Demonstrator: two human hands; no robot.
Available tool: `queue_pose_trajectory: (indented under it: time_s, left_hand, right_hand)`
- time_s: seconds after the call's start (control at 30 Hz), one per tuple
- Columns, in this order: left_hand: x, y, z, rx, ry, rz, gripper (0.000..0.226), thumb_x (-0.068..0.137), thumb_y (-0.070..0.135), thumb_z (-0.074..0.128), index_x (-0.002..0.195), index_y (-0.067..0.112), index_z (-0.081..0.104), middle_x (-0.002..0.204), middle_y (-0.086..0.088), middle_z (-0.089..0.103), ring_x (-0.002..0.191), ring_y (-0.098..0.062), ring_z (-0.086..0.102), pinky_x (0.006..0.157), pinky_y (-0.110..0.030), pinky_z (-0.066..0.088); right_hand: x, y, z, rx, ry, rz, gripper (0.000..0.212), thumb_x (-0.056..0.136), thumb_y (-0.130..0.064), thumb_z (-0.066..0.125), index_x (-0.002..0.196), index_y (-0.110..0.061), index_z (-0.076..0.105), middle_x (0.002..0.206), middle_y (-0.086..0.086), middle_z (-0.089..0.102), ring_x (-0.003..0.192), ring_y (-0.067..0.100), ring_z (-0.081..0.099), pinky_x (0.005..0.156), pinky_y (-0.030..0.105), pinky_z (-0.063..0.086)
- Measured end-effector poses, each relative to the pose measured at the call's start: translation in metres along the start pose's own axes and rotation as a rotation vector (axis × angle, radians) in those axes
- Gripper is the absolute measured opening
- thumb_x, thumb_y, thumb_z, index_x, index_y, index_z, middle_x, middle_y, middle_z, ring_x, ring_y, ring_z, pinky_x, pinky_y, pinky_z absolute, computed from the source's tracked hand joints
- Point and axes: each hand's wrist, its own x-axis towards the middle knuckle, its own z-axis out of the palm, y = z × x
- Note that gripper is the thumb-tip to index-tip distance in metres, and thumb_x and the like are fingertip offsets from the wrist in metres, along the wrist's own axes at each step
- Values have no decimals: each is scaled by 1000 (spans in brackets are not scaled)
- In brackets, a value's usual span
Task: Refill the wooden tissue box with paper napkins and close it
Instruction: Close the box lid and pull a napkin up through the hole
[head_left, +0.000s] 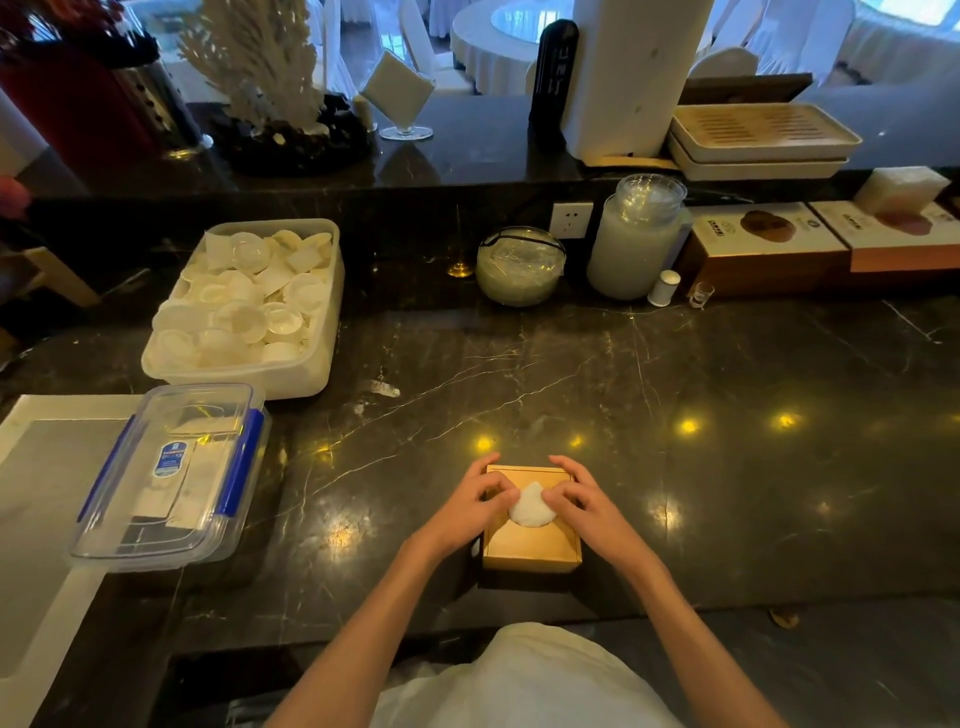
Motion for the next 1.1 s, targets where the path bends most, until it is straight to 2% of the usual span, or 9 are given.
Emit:
queue_pose_trajectory:
  time_s: [0.13,0.27,0.43,0.73,0.97,1.1]
  left_hand:
    - [5,-2,3,8,19,-3,14,96,28,59,89,17,63,147,8,29,140,-14,29,115,-37,29]
    - [6,-3,6,7,16,-14,15,98,30,56,88,19,60,138,12,29,134,-12,33,114,-37,33]
    - [6,-2,5,13,-2,-14,16,99,29,54,90,17,57,140,8,28,128,-10,34,112,-34,35]
    - [8,-6,3,7,-10,-17,18,97,33,55,86,18,56,140,8,30,130,-12,36,114,-43,37]
    - [8,-4,2,3,-12,-24,21,97,31,56,86,14,55,139,8,31,129,-14,37,114,-44,37]
    - [9,-6,2,19,-9,-26,22,97,36,56,85,17,55,135,11,33,128,-12,37,114,-46,36]
  right_hand:
    - [2,3,4,-9,56,-19,28,95,-37,57,84,-17,73,144,-20,37,130,-3,38,104,25,36]
    - [2,4,5,0,62,-18,27,97,-33,56,85,-15,72,143,-20,38,123,-12,40,98,18,36]
    - [5,7,6,-18,63,-6,27,98,-33,55,87,-15,72,140,-23,37,117,-17,41,99,21,39]
    - [8,6,7,-69,67,-7,29,100,-32,51,92,-13,71,137,-19,37,115,-16,42,94,18,38]
    - [6,5,7,-62,75,-8,29,99,-31,52,91,-12,71,137,-20,37,114,-15,43,94,17,38]
    - [6,4,7,-72,75,-10,28,99,-32,51,88,-14,70,137,-20,38,116,-13,43,98,23,39]
